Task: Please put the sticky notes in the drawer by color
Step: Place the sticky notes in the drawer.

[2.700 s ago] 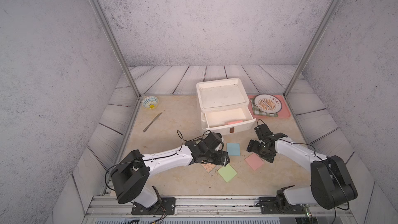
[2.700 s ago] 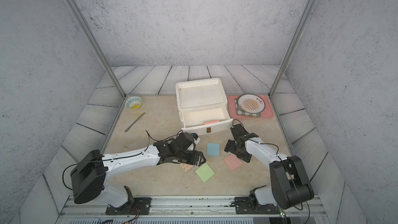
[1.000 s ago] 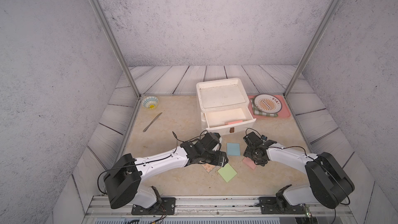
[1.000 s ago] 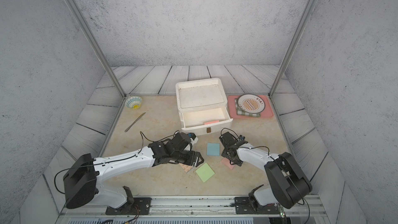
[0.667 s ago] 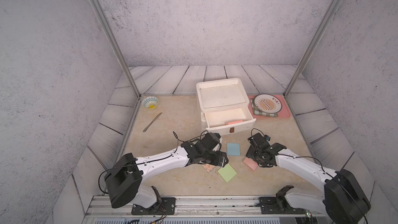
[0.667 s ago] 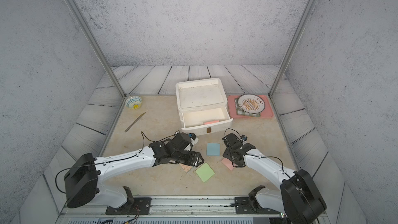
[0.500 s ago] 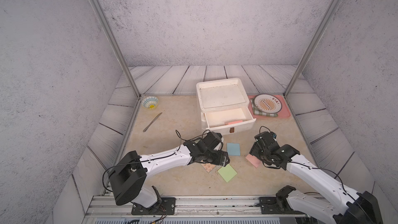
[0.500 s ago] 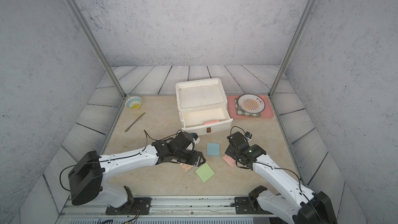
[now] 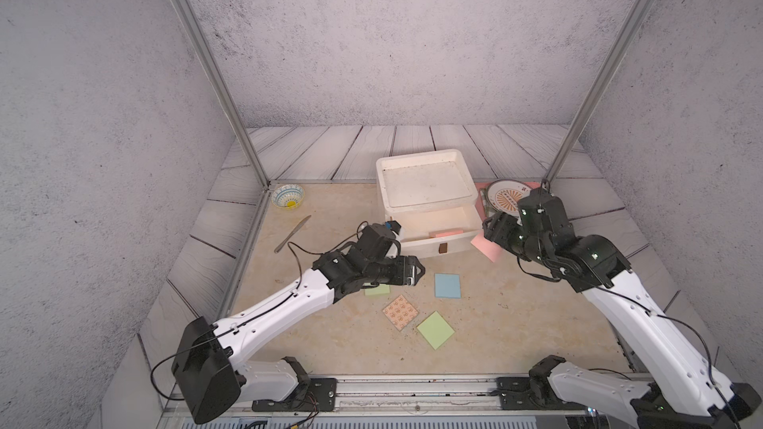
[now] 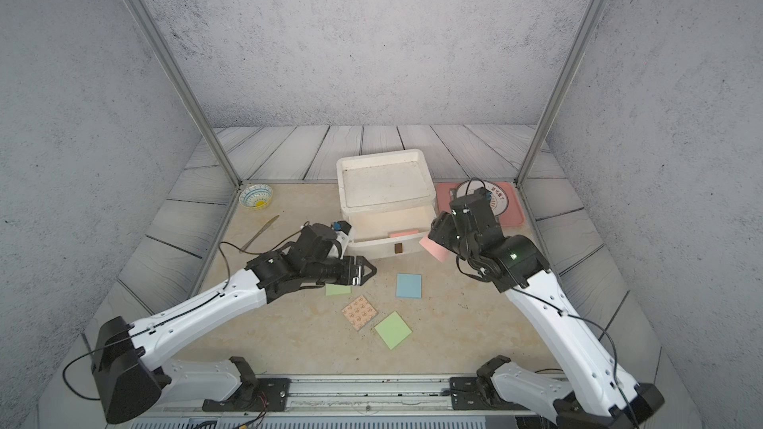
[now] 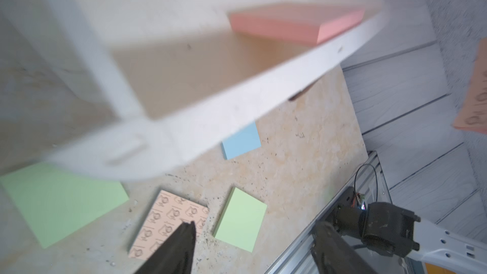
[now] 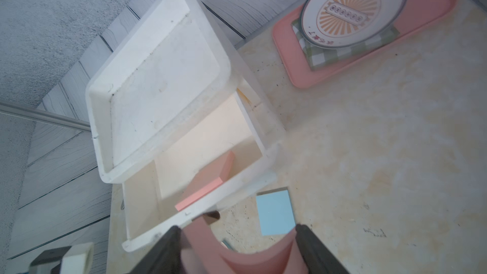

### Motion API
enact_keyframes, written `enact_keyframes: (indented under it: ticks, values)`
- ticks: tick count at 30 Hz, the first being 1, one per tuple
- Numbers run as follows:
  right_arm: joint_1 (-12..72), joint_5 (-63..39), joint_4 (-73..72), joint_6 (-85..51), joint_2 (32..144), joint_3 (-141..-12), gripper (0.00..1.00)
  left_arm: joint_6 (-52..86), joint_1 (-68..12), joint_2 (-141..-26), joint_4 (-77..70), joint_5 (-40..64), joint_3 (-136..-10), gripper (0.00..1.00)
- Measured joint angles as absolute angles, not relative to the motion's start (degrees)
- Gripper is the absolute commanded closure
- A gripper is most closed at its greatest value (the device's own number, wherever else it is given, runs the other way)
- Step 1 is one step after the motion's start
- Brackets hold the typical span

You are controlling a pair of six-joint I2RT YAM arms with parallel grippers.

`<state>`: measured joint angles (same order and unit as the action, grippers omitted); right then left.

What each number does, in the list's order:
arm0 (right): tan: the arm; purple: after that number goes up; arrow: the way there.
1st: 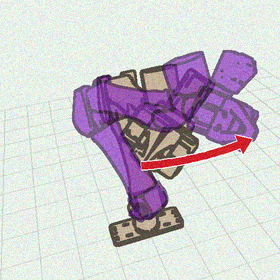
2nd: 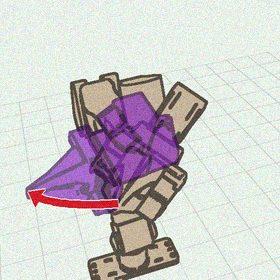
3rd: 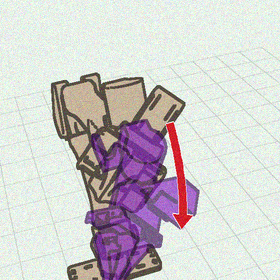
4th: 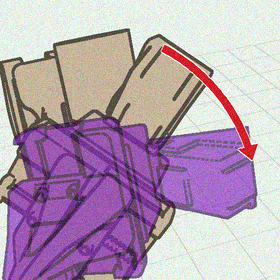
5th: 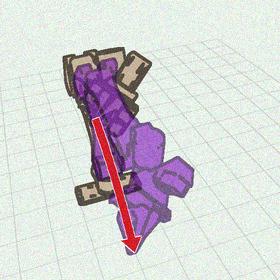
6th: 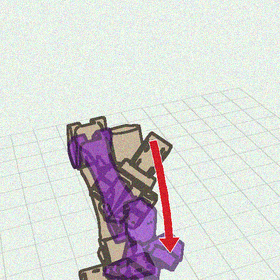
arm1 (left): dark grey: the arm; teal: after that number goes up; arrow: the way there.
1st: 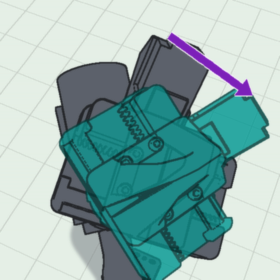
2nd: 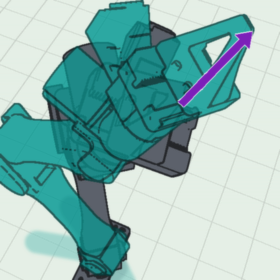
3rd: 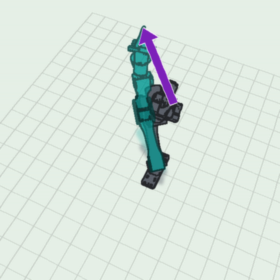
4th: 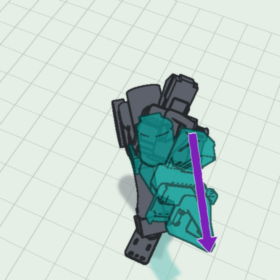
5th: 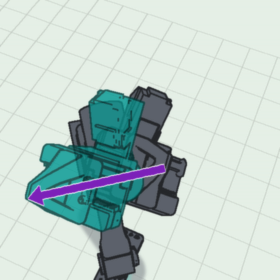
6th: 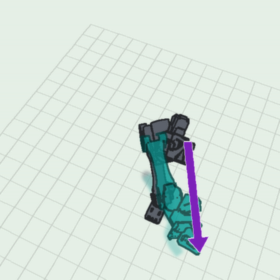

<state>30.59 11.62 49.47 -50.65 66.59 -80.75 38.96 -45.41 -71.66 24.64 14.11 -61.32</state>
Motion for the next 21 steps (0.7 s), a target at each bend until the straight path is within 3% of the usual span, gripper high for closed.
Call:
enact_keyframes:
  ticks: [11,21]
  values:
    - [32.5,10.3,39.2,-45.5,88.9,-92.6,0.3,36.2,-42.3,-64.2,30.2,11.5,-62.6,0.23]
    - [36.7,12.2,26.7,-41.9,90.9,-90.1,0.28,36.1,-41.0,-63.9,31.4,11.6,-60.4,0.23]
